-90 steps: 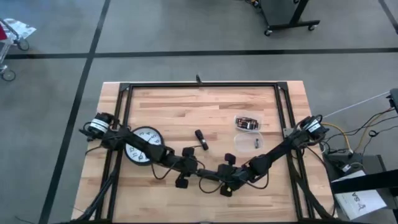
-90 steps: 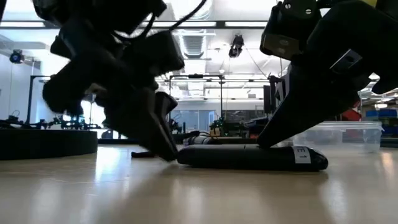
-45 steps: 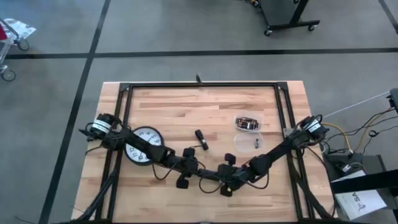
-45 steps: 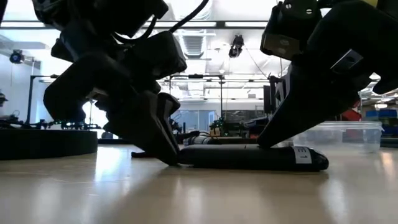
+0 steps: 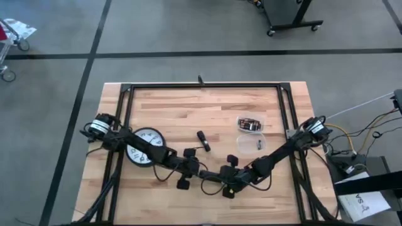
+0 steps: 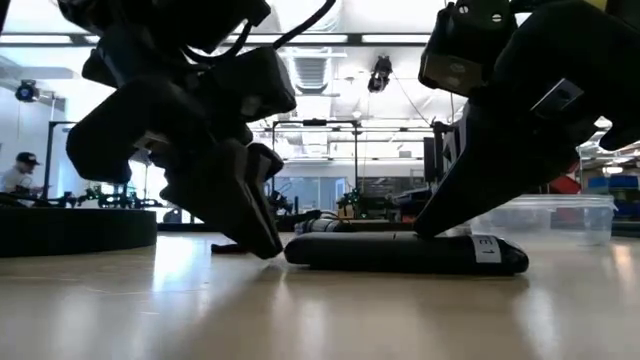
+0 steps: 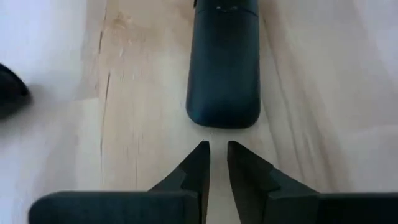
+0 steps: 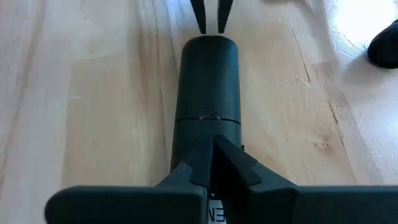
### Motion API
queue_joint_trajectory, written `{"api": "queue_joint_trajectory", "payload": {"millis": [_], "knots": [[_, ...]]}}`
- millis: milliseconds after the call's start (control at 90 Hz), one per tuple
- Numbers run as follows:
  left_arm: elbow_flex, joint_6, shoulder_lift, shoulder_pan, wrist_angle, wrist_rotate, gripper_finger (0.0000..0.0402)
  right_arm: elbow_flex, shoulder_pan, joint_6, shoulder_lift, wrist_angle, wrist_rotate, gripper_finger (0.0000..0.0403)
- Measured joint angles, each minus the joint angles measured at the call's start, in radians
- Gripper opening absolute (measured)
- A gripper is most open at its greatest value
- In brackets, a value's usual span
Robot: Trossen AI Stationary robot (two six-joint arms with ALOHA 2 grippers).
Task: Insert battery
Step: Close the remote’s battery compartment cover
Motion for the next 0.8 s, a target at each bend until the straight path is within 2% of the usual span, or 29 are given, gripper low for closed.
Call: {"api": "queue_joint_trajectory", "payload": {"millis": [300, 800], "knots": [[0.000, -0.006, 0.012, -0.001, 0.102, 0.000, 0.0039, 0.000, 0.000, 0.003, 0.000, 0.000, 0.000, 0.0000], [-0.005, 0.020, 0.038, -0.002, 0.152, -0.011, 0.0039, 0.000, 0.000, -0.001, 0.000, 0.000, 0.000, 0.0000]]}}
